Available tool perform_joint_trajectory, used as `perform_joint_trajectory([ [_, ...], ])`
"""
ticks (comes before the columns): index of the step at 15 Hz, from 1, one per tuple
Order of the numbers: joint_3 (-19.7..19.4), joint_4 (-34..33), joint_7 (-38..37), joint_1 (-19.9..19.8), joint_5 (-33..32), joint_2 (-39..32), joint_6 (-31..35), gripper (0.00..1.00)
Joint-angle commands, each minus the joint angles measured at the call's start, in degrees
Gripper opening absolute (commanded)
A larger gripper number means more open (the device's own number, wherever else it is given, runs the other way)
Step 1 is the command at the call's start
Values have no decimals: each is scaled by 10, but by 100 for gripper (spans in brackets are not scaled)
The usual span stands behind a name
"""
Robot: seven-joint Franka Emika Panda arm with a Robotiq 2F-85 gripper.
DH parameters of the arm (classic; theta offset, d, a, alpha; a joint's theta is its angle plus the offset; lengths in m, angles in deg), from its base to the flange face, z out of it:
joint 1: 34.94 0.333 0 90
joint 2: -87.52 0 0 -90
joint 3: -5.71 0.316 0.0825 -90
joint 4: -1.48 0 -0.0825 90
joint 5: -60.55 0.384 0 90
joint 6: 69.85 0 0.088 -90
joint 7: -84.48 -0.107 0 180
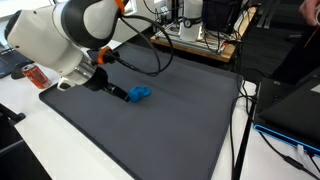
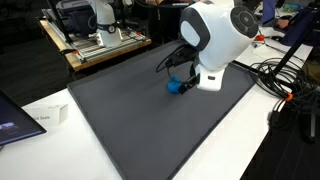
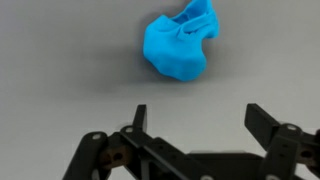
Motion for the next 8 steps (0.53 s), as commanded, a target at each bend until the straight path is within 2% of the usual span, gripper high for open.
perform_joint_trajectory([
  [1,22,31,66,-29,20,16,62,100],
  [8,36,140,202,-60,10,66,150,100],
])
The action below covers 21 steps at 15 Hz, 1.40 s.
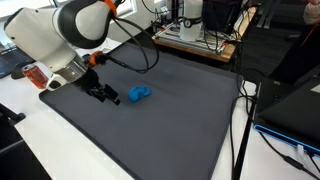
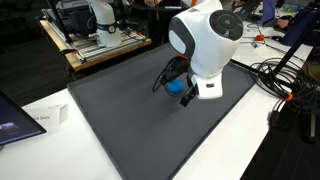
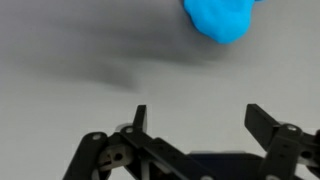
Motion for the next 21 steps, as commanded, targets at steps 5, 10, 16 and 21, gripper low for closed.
perform_joint_trajectory([
  [5,13,204,146,-37,-1,125,47,100],
  [10,8,320,195,-50,13,201,78,100],
  [16,11,464,215,-71,62,280,192,100],
  [21,16,560,248,-91,132,329,279,100],
])
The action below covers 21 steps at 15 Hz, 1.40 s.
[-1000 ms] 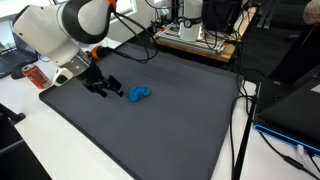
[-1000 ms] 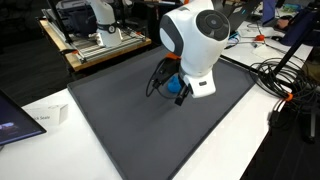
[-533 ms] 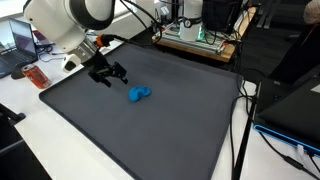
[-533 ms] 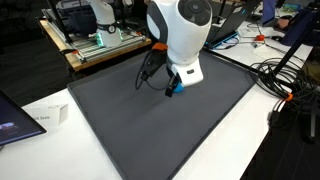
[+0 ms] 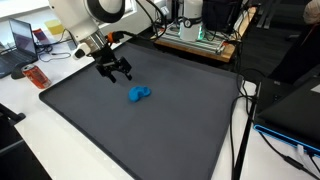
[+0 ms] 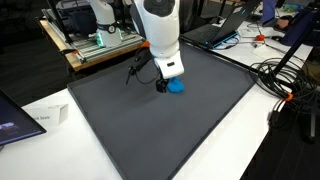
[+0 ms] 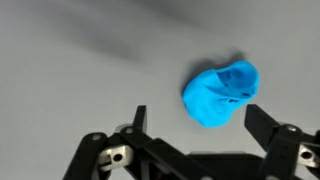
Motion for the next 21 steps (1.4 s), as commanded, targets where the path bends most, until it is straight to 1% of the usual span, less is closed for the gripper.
perform_joint_trajectory([
  [1,11,97,41,-24,60,60,62,100],
  [5,16,158,92,-39,121,95,108,100],
  [9,17,219,148,-44,179,136,142,100],
  [11,19,252,173,-44,220,162,163,100],
  [14,15,303,212,-30,281,206,199,100],
  [17,6,342,247,-12,335,243,219,100],
  [19,0,364,260,4,368,264,234,100],
  [21,-7,386,256,25,391,283,253,100],
])
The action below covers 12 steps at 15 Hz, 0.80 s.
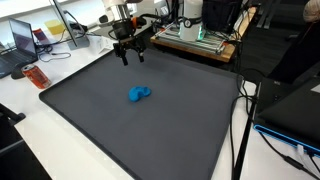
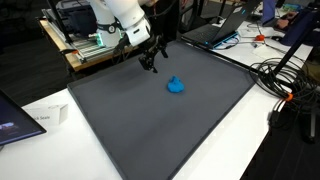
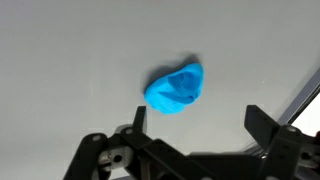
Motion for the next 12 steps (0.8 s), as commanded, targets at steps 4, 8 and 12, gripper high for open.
perform_joint_trajectory([
  [4,5,84,-15,50,52,67,82,100],
  [8,28,114,-32,69,90,76,153,100],
  [12,61,123,-5,81,195,72,218,100],
])
